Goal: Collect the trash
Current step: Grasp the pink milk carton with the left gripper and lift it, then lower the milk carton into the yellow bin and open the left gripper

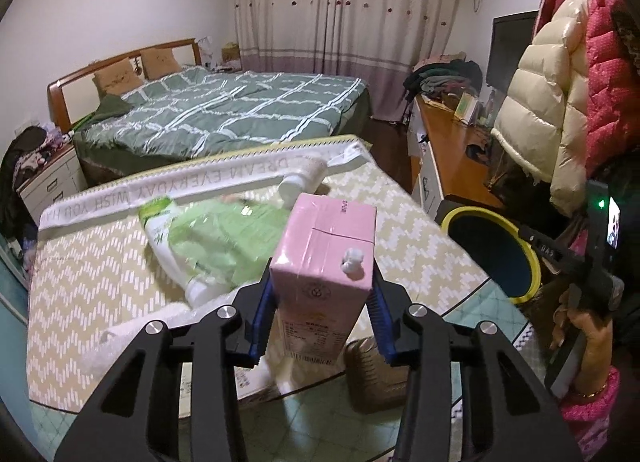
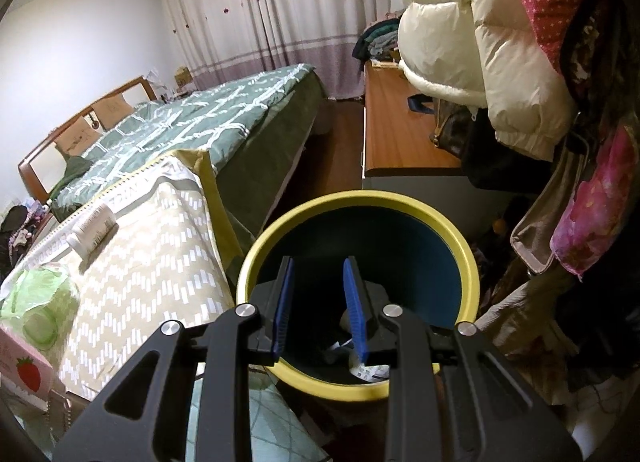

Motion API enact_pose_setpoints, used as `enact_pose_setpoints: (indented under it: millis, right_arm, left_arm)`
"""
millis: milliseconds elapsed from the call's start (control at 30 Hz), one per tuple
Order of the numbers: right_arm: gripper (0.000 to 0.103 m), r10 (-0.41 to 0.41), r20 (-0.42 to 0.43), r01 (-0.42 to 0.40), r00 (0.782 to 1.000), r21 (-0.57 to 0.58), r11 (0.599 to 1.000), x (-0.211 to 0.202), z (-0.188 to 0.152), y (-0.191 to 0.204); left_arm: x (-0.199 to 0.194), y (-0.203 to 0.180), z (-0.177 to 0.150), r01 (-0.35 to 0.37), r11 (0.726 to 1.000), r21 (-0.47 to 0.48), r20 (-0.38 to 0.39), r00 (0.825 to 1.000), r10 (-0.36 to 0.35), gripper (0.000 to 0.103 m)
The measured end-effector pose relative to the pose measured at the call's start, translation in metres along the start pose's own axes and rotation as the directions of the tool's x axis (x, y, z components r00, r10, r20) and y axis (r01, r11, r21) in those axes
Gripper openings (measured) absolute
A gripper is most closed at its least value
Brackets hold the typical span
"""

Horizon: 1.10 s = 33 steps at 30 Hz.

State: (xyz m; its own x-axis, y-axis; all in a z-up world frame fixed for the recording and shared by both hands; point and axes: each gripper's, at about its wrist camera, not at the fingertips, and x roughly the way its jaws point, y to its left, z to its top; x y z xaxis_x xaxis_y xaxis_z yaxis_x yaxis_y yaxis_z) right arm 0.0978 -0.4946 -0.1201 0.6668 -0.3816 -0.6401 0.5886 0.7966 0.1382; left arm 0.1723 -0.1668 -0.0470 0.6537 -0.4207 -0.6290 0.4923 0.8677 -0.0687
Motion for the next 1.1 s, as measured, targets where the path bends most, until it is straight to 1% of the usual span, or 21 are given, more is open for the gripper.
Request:
enact_pose_setpoints:
  millis: [167,300,367,433,500,567,600,633,700,833,967,1100]
  right_arm:
    - [0.025,0.022,-0.008,-0.022,1.000,-0.010,1.000,-0.008,-0.004,-0.007]
    - [0.025,0.001,0.006,-0.001,1.000,-0.020,1.000,-0.018,-0.003,-0.021]
    - [0.025,-0.016,0.005,0.016,1.000,-0.028,0.999,-0.021,-0.003,-0.030]
    - [0.028,-0.019,0.005,0.019,1.000,-0.022,1.000,-0.025,-0.004,-0.040]
    - [0.033,-0.030,0.008,0.030,1.000,-0.021,0.999,-0.028,-0.005,-0.049]
    - [0.035,-0.039,0.014,0.039,0.999,-0.022,0.999,-0.032,-0.006,-0.056]
    - [0.036,-0.044,0.018,0.044,0.999,-0.022,0.999,-0.034,-0.006,-0.059]
    - [0.038,-0.050,0.022,0.051,0.998,-0.024,0.998,-0.035,-0.006,-0.064]
    - [0.043,-0.064,0.029,0.065,0.998,-0.024,0.998,-0.038,-0.007,-0.071]
    - [0.045,-0.085,0.030,0.086,0.996,-0.015,0.996,-0.042,-0.011,-0.089]
    - [0.045,-0.090,0.020,0.090,0.996,0.002,0.996,-0.041,-0.014,-0.104]
    - [0.046,-0.084,0.009,0.084,0.996,0.011,0.996,-0.038,-0.018,-0.112]
  left_arm:
    - [0.000,-0.026,0.020,0.024,0.999,0.044,0.023,0.999,-0.025,0.042]
    - [0.009,-0.056,0.035,0.060,0.995,0.081,0.029,0.998,-0.062,0.042]
    - [0.016,-0.077,0.044,0.088,0.991,0.103,0.027,0.995,-0.092,0.042]
    - [0.023,-0.096,0.052,0.115,0.986,0.119,0.022,0.993,-0.118,0.042]
    - [0.031,-0.116,0.058,0.147,0.981,0.129,0.012,0.989,-0.150,0.042]
    - [0.043,-0.140,0.065,0.179,0.974,0.138,0.000,0.984,-0.181,0.042]
    - [0.047,-0.146,0.066,0.185,0.972,0.141,-0.003,0.982,-0.186,0.042]
    - [0.053,-0.157,0.068,0.195,0.970,0.148,-0.012,0.981,-0.195,0.042]
    - [0.067,-0.179,0.071,0.217,0.963,0.161,-0.034,0.976,-0.214,0.042]
    - [0.099,-0.216,0.069,0.251,0.952,0.173,-0.092,0.967,-0.238,0.042]
    - [0.128,-0.245,0.062,0.260,0.947,0.189,-0.147,0.961,-0.235,0.042]
    - [0.148,-0.264,0.057,0.250,0.945,0.211,-0.176,0.961,-0.215,0.042]
